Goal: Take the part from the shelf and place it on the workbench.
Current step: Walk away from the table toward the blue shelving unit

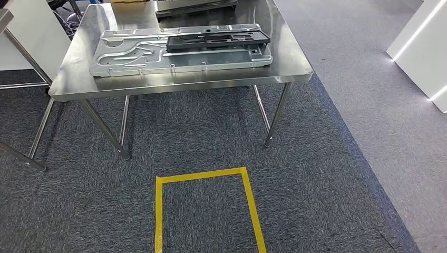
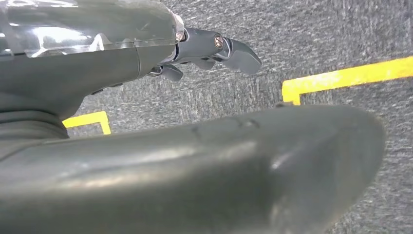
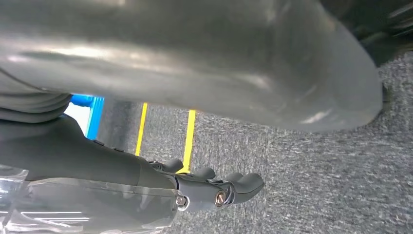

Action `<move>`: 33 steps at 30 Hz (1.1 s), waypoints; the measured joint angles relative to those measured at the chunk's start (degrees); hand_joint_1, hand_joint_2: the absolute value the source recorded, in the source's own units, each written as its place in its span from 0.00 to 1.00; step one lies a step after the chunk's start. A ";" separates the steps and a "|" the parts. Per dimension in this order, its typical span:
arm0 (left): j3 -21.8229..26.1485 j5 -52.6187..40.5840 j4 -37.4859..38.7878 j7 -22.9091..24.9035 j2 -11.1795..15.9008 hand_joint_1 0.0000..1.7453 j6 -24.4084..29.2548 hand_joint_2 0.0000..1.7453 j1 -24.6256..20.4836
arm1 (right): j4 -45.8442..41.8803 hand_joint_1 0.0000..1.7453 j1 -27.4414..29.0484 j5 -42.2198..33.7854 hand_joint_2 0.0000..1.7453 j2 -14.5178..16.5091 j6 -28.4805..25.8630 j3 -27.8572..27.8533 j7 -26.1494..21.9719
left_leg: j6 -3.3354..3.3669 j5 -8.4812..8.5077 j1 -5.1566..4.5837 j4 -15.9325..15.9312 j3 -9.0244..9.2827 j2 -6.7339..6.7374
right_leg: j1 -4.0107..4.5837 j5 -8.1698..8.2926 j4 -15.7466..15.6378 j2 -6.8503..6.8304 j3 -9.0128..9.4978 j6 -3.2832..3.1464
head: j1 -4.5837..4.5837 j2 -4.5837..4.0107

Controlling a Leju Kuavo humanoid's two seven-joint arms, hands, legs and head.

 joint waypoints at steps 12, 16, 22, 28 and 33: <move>0.02 0.48 0.00 -0.02 0.79 0.00 0.10 0.00 0.21 | 0.20 0.00 0.02 0.31 0.00 0.67 0.55 0.18 -0.46 | -2.70 -7.20 0.71 13.92 -3.09 -0.38 | 0.22 1.18 -4.18 -0.40 -1.00 -2.59 | 0.00 0.00; 0.02 0.46 0.00 -0.39 1.03 0.00 0.17 0.00 0.31 | 0.30 0.00 0.07 0.32 0.00 1.11 0.47 0.21 -0.57 | -1.83 -4.39 0.54 1.17 4.79 -0.48 | 0.32 1.05 -2.88 -0.35 -1.99 -1.67 | 0.01 0.00; 0.02 0.19 0.00 -0.71 1.26 0.00 0.08 0.00 0.28 | 0.32 0.00 -0.06 -0.43 0.00 1.28 0.32 0.15 -0.38 | 0.35 -3.74 0.84 0.20 4.01 -0.42 | 0.20 -3.22 4.19 0.08 -5.63 0.25 | 0.01 0.00; 0.02 -0.52 0.00 -0.71 1.38 0.00 -0.55 0.00 0.24 | 0.32 0.00 0.12 -2.42 1.00 1.28 0.29 -0.36 0.19 | 0.41 -3.40 0.69 0.56 3.29 -0.37 | -0.11 -2.00 7.72 0.15 -7.63 0.39 | 0.01 0.00; 0.02 -0.73 0.00 -0.72 1.48 0.00 -0.84 0.00 -0.06 | 0.32 0.00 -0.02 -3.27 1.00 1.19 -0.40 -0.86 -0.19 | -0.27 -3.44 0.34 0.82 3.01 -0.30 | 0.38 1.77 -2.71 0.19 -3.25 -0.61 | 0.01 0.00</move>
